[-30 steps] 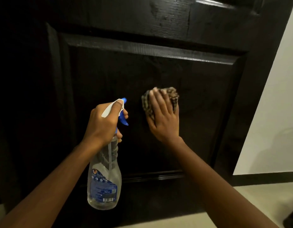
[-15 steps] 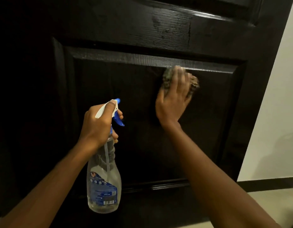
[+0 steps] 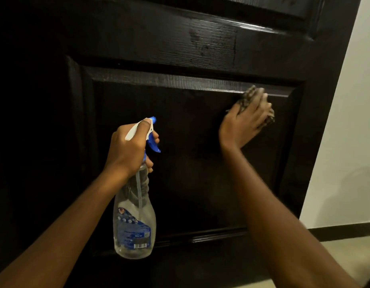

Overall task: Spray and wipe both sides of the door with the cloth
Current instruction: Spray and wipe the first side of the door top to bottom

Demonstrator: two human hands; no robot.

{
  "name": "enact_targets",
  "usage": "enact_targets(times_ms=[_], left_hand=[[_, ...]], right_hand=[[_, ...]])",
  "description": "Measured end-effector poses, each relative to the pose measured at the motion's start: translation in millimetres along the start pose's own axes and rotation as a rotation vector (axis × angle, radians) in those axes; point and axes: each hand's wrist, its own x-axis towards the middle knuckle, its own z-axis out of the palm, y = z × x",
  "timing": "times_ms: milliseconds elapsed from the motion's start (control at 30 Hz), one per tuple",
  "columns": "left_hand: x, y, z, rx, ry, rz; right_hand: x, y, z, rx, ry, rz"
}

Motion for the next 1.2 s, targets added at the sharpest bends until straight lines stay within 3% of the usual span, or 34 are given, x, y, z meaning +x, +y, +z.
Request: enact_targets(times_ms=[167,233,300,400,500,567,633,733,767,833,900,967,1100,1200], left_hand=[[-9.7,0.8,18.6,-0.035,0.003,-0.017],[-20.4,2.1,26.7,-0.03,-0.007,-0.022],[-31.9,3.1,32.8,-0.016,-0.021,-0.021],[-46.4,1.0,38.6,-0.008,-0.046,-0.025],[-52.4,-2.5,41.4,-0.016,-0.056,-0.044],[-52.0,-5.2,41.4,-0.019,-0.048,-0.053],[-49.4,-8.5,41.7,-0.014,-0.04,-0.058],[-47.9,-14.5,44.4,-0.006,-0.04,-0.049],[-48.3,-16.8,45.8,-0.001,-0.038,-0.049],[-52.7,-20.9,49.7,0.003,-0.035,-0.053],[-59.8,-23.4,54.1,0.003,-0.038,-0.054],[-69.1,-23.5,61.8,-0.007,-0.049,-0.057],[-91.2,-19.7,84.1,0.002,-0.077,-0.033],[-106.1,-18.9,105.3,-0.003,-0.134,-0.014]], right_hand=[[-80.2,53.4,-6.9,-0.109,-0.412,-1.047],[-81.8,101.9,-18.2,-0.18,-0.486,-1.291],[-74.8,147.0,-33.2,-0.172,-0.509,-1.113],[-61.4,174.7,-45.2,-0.029,-0.346,-0.416],[-42.2,129.7,-31.9,0.109,-0.082,0.095],[-40.6,88.7,-20.1,0.128,-0.01,0.249],[-58.0,70.2,-11.6,0.063,-0.06,0.014],[-101.3,94.3,-12.9,-0.039,-0.328,-0.676],[-109.0,112.6,-16.7,-0.076,-0.407,-0.831],[-120.2,154.6,-30.8,-0.113,-0.487,-0.881],[-127.4,185.2,-48.6,-0.038,-0.492,-0.621],[-129.6,201.8,-64.6,0.1,-0.444,-0.232],[-110.8,205.5,-102.8,0.451,-0.172,0.536],[-98.5,203.6,-137.1,0.592,0.0,0.816]])
